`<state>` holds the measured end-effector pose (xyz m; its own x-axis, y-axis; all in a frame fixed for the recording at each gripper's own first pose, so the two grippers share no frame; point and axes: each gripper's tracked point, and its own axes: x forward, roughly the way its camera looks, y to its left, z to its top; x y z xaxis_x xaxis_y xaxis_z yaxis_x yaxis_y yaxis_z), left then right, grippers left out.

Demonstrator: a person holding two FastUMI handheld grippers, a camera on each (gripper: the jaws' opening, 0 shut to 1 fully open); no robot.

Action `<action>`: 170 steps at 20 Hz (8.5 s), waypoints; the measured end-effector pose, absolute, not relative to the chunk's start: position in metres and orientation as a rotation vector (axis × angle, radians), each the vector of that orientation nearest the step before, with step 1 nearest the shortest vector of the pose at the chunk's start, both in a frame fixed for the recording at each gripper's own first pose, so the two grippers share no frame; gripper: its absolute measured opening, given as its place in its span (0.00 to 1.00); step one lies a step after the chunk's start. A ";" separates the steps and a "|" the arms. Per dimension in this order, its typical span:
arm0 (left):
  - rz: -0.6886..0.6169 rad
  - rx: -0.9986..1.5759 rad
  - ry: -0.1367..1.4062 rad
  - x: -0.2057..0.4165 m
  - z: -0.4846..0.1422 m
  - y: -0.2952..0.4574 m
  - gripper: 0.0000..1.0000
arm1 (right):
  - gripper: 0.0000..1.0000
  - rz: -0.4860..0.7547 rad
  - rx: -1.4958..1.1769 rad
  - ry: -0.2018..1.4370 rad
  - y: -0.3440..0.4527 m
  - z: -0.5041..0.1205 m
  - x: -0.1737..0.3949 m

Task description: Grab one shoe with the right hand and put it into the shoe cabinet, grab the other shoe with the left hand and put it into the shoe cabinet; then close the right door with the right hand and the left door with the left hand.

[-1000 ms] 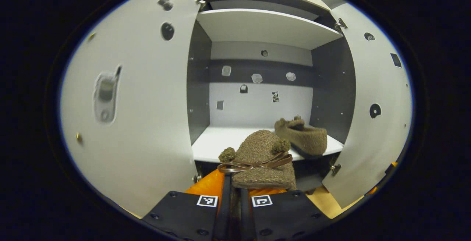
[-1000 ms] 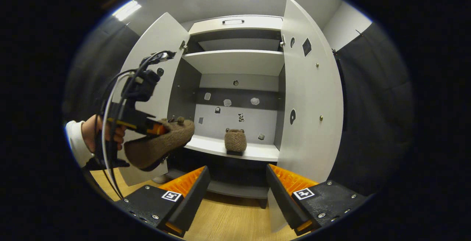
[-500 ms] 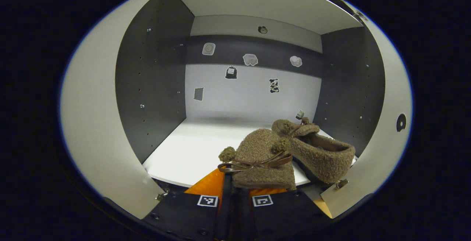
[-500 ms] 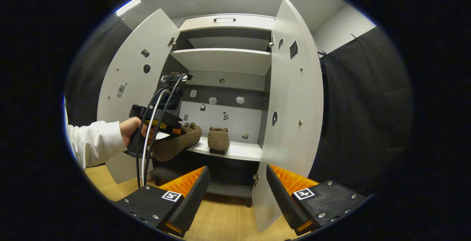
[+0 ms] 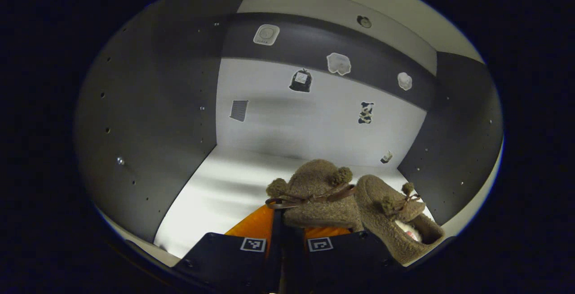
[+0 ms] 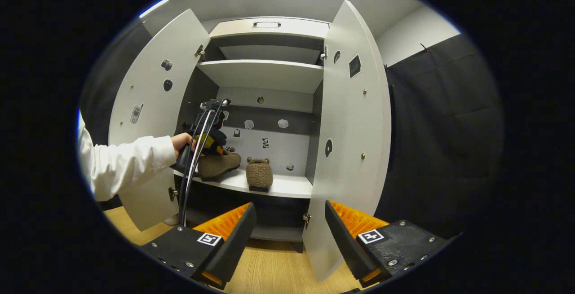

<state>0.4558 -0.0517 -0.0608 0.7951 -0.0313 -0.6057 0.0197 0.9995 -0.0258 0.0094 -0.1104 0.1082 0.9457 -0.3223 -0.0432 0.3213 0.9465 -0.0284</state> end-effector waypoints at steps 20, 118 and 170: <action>-0.045 -0.035 0.536 0.395 0.010 -0.047 0.97 | 0.94 -0.212 -0.004 0.008 -0.116 0.120 0.009; 0.319 0.042 0.044 0.081 0.143 0.202 0.99 | 0.92 -0.131 0.106 -0.061 -0.117 0.231 0.160; -0.197 0.144 0.115 0.275 0.132 -0.086 0.96 | 0.92 -0.264 0.056 -0.031 -0.213 0.218 0.070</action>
<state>0.2753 -0.0861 0.1316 0.9741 -0.1867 -0.1274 0.2032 0.9703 0.1315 0.0701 -0.2129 0.2176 0.9650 -0.2614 0.0232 0.2596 0.9638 0.0598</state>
